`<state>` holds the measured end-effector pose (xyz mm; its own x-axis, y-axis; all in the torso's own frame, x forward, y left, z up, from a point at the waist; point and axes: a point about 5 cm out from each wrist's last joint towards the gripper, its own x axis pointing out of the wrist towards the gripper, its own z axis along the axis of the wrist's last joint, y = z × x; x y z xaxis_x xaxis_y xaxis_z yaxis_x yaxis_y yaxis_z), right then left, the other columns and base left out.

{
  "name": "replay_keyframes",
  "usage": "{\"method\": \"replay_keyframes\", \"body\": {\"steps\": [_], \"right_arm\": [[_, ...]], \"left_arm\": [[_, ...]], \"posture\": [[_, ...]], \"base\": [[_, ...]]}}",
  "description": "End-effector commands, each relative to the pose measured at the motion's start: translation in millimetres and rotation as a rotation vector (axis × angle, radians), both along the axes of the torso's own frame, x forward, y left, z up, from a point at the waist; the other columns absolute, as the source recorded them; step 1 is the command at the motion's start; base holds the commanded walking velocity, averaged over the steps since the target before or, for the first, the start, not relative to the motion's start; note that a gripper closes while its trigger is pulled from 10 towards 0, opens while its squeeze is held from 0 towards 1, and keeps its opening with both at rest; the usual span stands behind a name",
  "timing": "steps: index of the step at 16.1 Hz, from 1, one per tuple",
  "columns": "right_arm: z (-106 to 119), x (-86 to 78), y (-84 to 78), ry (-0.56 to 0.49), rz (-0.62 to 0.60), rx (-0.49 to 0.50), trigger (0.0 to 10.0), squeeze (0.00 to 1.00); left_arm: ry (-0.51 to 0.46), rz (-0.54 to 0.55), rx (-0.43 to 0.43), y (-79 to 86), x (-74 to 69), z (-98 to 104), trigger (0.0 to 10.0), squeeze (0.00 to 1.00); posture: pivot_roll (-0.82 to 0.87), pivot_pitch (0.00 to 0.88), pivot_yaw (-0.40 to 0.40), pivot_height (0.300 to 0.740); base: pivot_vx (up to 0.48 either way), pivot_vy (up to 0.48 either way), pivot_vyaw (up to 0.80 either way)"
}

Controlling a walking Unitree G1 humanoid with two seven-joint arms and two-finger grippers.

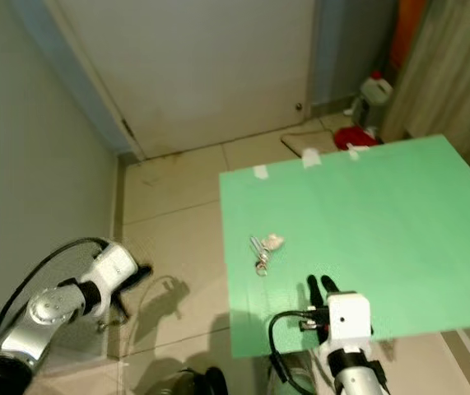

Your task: Hang keys on a hook

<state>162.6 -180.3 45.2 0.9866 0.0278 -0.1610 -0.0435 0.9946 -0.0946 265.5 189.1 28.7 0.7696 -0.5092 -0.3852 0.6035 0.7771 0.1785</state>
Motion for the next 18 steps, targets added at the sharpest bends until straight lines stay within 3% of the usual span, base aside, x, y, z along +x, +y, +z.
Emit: {"method": "replay_keyframes", "body": {"steps": [1,2,3,4,5,6,7,9,10,14,16,18], "right_arm": [[0,7.7,6.9,-0.001,0.012,0.012,10.0,0.00],[-1,10.3,7.4,-0.004,0.014,0.014,10.0,0.00],[0,21.4,11.4,-0.015,0.035,0.026,10.0,0.00],[-1,32.1,15.2,-0.022,0.055,0.036,10.0,0.00],[-1,35.5,16.3,-0.025,0.060,0.039,10.0,0.00],[0,53.8,24.8,-0.047,0.088,0.048,10.0,0.00],[3,62.6,29.2,-0.062,0.098,0.051,10.0,0.00],[4,70.9,32.6,-0.074,0.107,0.054,10.0,0.00],[4,77.0,32.5,-0.082,0.101,0.065,10.0,0.00],[4,83.8,26.4,-0.087,0.084,0.088,10.0,0.00],[3,85.4,27.2,-0.085,0.092,0.099,10.0,0.00],[7,89.9,34.6,-0.092,0.125,0.131,10.0,0.00]], "left_arm": [[-0.139,0.312,-0.159,24.5,7.3,25,10.0,0.00],[-0.173,0.372,-0.183,27.8,7.9,29,10.0,0.00],[-0.254,0.547,-0.236,35.5,8.7,43,10.0,0.00],[-0.320,0.628,-0.250,38.1,11.8,56,10.0,0.00],[-0.345,0.647,-0.249,38.9,13.7,60,10.0,0.00],[-0.407,0.706,-0.239,47.8,32.2,76,10.0,0.00],[-0.437,0.746,-0.200,59.1,40.9,84,10.0,0.00],[-0.458,0.821,-0.153,76.0,47.5,95,10.0,0.00],[-0.445,0.896,-0.166,80.6,40.1,96,10.0,0.00],[-0.352,0.832,-0.174,54.9,8.8,68,10.0,0.00],[-0.350,0.813,-0.207,46.2,7.9,71,10.0,0.00],[-0.359,0.719,-0.232,33.7,7.2,80,10.0,0.00]], "posture": [[-0.30,0.157,0.195,0.740],[-0.29,0.153,0.192,0.740],[-0.23,0.130,0.172,0.740],[-0.20,0.115,0.162,0.740],[-0.20,0.115,0.162,0.740],[-0.16,0.084,0.142,0.740],[-0.15,0.079,0.138,0.740],[-0.14,0.067,0.135,0.740],[-0.15,0.059,0.145,0.740],[-0.13,0.057,0.140,0.740],[-0.12,0.054,0.134,0.740],[-0.11,0.050,0.120,0.740]], "base": [[0.000,0.000,0.00],[0.000,0.000,0.00],[0.000,0.000,0.00],[0.000,0.000,0.00],[0.000,0.000,0.00],[0.000,0.000,0.00],[0.000,0.000,0.00],[0.000,0.000,0.00],[0.000,0.000,0.00],[0.000,0.000,0.00],[0.000,0.000,0.00],[0.000,0.000,0.00]]}}
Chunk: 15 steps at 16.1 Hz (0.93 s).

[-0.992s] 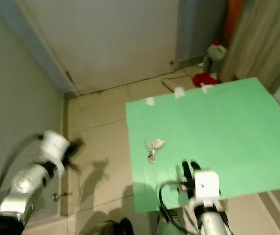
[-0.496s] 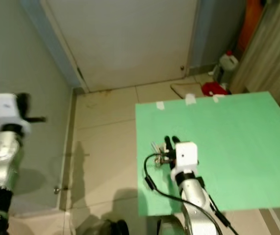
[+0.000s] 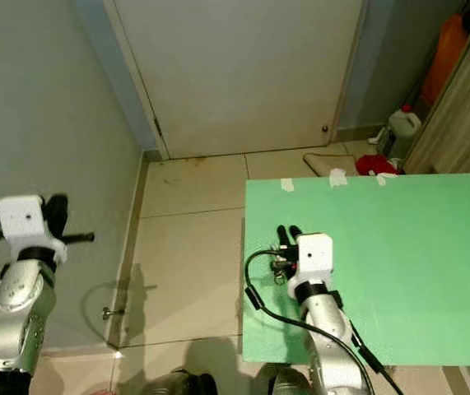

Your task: Hang keys on a hook

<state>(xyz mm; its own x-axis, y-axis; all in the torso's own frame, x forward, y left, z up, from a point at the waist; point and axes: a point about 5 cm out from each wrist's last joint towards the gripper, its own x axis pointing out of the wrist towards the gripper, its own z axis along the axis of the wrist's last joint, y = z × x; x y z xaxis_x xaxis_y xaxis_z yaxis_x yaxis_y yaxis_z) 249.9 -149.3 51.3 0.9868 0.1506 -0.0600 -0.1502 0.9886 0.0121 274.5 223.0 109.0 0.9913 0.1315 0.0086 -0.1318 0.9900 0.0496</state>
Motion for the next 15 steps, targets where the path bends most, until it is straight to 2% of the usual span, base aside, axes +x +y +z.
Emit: {"method": "replay_keyframes", "body": {"steps": [1,5,7,10,11,15], "right_arm": [[2,3.9,4.8,-0.004,0.019,0.021,10.0,0.00],[8,13.3,2.8,-0.017,0.017,0.033,10.0,0.00],[6,16.2,5.4,-0.004,0.031,-0.002,10.0,0.00],[4,17.7,5.3,0.004,0.032,-0.018,10.0,0.00],[2,19.6,6.8,0.019,0.045,-0.013,10.0,1.00],[2,26.7,6.9,0.016,0.022,-0.037,10.0,1.00]], "left_arm": [[0.011,-0.020,-0.004,-1.0,-3.3,0,10.0,0.00],[0.047,-0.080,0.030,-13.2,-4.3,-8,10.0,0.00],[0.076,-0.097,0.080,-16.1,-4.0,-12,10.0,0.00],[0.081,-0.098,0.078,-19.6,-4.2,-13,10.0,0.00],[0.079,-0.113,0.066,-23.7,-4.8,-13,10.0,0.00],[0.054,-0.185,0.060,-35.3,-6.7,-10,10.0,0.00]], "posture": [[-0.11,0.050,0.120,0.740],[-0.11,0.033,0.109,0.740],[-0.12,0.029,0.103,0.740],[-0.11,0.029,0.093,0.740],[-0.11,0.029,0.091,0.740],[-0.09,0.037,0.082,0.740]], "base": [[0.000,0.000,0.00],[0.000,0.000,0.00],[0.000,0.000,-0.78],[0.000,0.000,0.00],[0.000,0.000,0.00],[0.000,0.000,0.00]]}}
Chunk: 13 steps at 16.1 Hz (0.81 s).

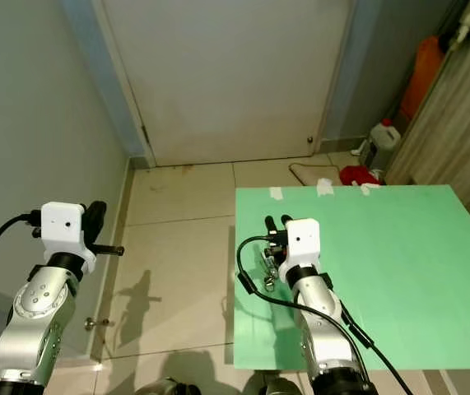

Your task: Hang keys on a hook

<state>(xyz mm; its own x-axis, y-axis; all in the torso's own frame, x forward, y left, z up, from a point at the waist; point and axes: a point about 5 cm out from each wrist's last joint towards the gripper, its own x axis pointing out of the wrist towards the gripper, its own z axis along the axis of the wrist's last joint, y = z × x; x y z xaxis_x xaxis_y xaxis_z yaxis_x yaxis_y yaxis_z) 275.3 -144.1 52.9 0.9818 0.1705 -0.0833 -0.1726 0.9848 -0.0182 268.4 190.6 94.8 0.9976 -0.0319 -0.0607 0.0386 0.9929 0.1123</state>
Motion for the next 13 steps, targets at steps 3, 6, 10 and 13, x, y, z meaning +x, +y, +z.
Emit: {"method": "replay_keyframes", "body": {"steps": [3,6,10,13], "right_arm": [[0,4.6,1.2,-0.008,-0.012,-0.008,10.0,1.00],[-3,8.0,-2.6,0.001,-0.049,-0.016,10.0,1.00],[-17,17.6,-10.9,0.069,-0.147,-0.027,10.0,1.00],[-29,23.1,-30.0,0.165,-0.276,-0.042,10.0,1.00]], "left_arm": [[-0.026,-0.041,0.001,-6.5,-1.0,7,10.0,0.00],[-0.042,-0.065,0.013,-8.6,-3.7,11,10.0,0.00],[-0.059,-0.107,0.028,-17.4,-15.2,19,10.0,0.00],[-0.058,-0.119,0.040,-18.6,-26.8,22,10.0,0.00]], "posture": [[-0.09,0.043,0.081,0.740],[-0.08,0.052,0.082,0.740],[-0.03,0.079,0.083,0.740],[0.02,0.101,0.081,0.740]], "base": [[0.000,0.000,0.00],[0.000,0.000,0.00],[0.000,0.000,0.00],[0.000,0.000,0.00]]}}
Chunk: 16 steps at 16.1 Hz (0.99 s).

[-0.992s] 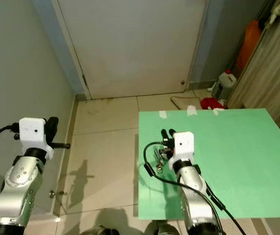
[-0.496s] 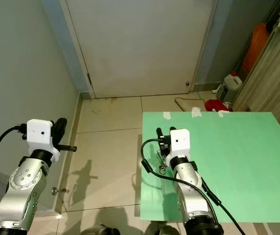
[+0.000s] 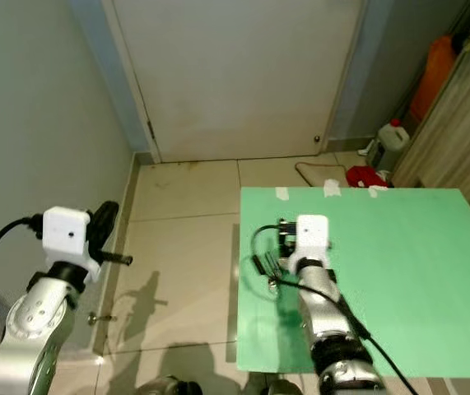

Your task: Hang keys on a hook

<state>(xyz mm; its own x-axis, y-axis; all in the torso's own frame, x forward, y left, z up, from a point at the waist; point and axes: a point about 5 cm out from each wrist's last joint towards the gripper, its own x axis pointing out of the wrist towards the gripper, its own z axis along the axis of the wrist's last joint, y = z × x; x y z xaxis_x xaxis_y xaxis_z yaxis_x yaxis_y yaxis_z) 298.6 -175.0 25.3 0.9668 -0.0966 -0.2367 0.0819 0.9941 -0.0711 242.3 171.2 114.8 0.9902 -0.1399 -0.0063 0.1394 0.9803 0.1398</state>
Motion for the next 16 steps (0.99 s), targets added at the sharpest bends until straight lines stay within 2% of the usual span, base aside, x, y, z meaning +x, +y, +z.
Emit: {"method": "replay_keyframes", "body": {"steps": [1,2,4,7,11,16], "right_arm": [[-4,0.6,-6.2,0.035,-0.048,0.000,10.0,1.00],[-7,0.7,-11.5,0.058,-0.073,-0.012,10.0,0.00],[-14,-0.2,-14.3,0.118,-0.116,0.008,10.0,0.00],[-26,-5.7,-6.9,0.187,-0.137,0.126,10.0,0.00],[-40,-18.2,-0.3,0.251,-0.129,0.204,10.0,0.00],[-46,-22.5,11.3,0.283,-0.111,0.223,10.0,0.00]], "left_arm": [[-0.001,-0.007,0.021,1.2,-5.4,4,10.0,0.00],[0.004,-0.001,0.026,2.7,-10.5,6,10.0,0.00],[0.022,0.008,0.042,5.8,-23.9,10,10.0,0.00],[0.045,0.020,0.057,9.3,-36.0,13,10.0,0.00],[0.047,0.023,0.064,7.8,-41.6,20,10.0,0.00],[0.049,0.025,0.080,6.1,-50.9,30,10.0,0.00]], "posture": [[0.04,0.113,0.079,0.740],[0.06,0.123,0.081,0.740],[0.11,0.169,0.092,0.740],[0.14,0.202,0.098,0.740],[0.17,0.227,0.096,0.740],[0.23,0.254,0.104,0.740]], "base": [[0.000,0.000,0.00],[0.000,0.000,0.00],[0.000,0.000,0.00],[0.000,0.000,0.00],[0.000,0.000,0.00],[0.000,0.000,0.00]]}}
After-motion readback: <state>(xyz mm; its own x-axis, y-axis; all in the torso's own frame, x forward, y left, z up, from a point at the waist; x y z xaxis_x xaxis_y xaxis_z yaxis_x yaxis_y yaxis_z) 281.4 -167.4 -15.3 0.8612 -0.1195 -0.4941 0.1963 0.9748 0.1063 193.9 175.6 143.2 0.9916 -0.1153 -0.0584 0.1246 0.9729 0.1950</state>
